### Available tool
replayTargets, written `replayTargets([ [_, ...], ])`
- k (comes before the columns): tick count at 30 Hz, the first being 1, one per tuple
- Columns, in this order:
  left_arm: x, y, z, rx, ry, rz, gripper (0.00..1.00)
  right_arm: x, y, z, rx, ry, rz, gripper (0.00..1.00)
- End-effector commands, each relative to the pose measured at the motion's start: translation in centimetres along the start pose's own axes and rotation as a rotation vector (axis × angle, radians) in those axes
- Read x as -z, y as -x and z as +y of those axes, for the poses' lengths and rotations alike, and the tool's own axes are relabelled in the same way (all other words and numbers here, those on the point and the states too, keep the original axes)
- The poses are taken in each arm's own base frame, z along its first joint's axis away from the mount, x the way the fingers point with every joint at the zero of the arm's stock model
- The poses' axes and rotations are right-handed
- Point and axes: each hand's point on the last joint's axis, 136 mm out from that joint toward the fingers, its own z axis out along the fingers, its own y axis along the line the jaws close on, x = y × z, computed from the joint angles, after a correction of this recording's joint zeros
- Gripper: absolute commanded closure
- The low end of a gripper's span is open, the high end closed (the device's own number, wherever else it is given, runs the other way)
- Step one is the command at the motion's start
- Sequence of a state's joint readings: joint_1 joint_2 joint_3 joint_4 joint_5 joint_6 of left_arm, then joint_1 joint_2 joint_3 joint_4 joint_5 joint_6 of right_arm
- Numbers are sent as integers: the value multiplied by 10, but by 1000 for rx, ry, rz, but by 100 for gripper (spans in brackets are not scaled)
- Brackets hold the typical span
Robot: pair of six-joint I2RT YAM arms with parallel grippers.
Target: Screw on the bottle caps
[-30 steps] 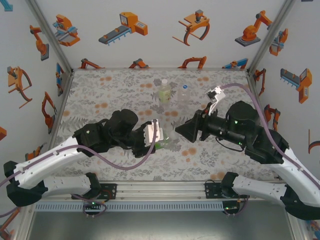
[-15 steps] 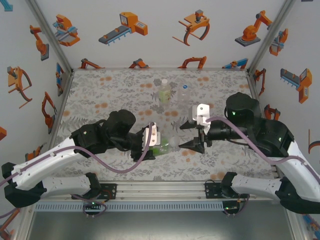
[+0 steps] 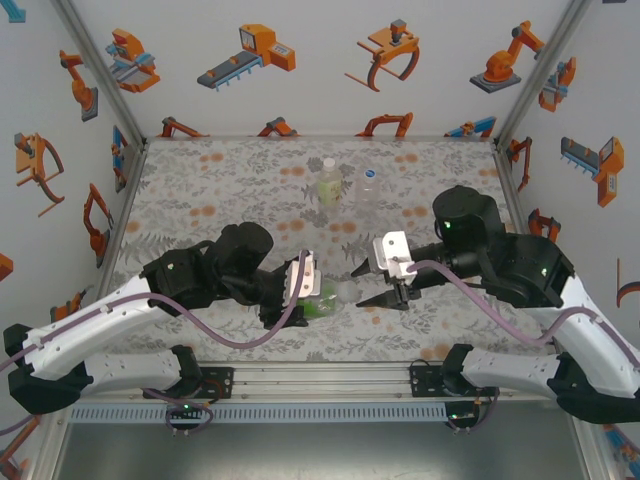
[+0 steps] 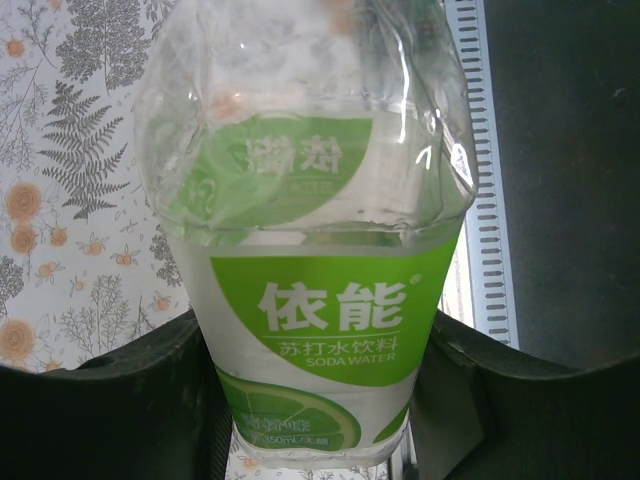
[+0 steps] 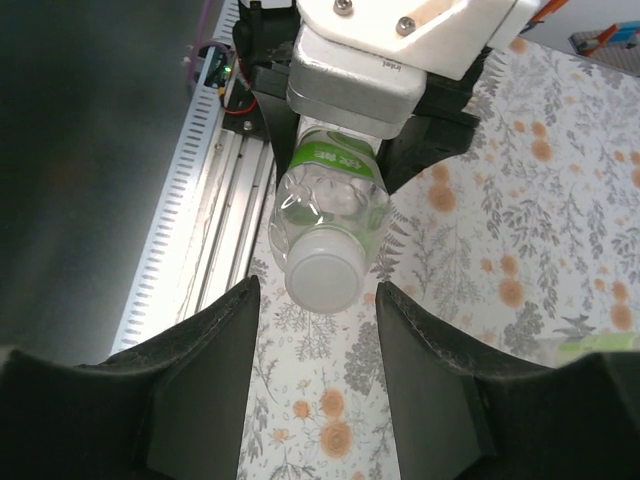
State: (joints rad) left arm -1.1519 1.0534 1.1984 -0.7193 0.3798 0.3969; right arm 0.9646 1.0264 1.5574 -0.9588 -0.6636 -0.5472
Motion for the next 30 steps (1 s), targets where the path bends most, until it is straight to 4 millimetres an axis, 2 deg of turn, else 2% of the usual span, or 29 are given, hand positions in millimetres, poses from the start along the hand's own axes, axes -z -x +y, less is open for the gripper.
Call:
replayTargets([
  [1,7,12,-4,-15,-12,-33,100,-3,6,4,15,32,-46,52],
  [9,6,13,-3,0,-12,-40,100,-10,4,-3,-3,9,-64,59],
  [12,5,12,-3,3,-13,-36,100,-11,2,-5,-9,-4,-59,67],
  [18,5,12,-1,9,0,-33,100,-11,-2,-6,-75,-18,-55,93],
  [20,4,9,1,16,14,-28,100,-12,-2,-10,-153,-42,-78,100],
  [25,0,6,5,23,32,-24,100,-16,-6,-40,-506,-188,-166,100],
  [28,-1,4,7,25,42,-17,100,-17,-9,-42,-637,-198,-197,100],
  [30,-2,3,9,22,53,-16,98,-17,-11,-40,-646,-196,-197,100],
])
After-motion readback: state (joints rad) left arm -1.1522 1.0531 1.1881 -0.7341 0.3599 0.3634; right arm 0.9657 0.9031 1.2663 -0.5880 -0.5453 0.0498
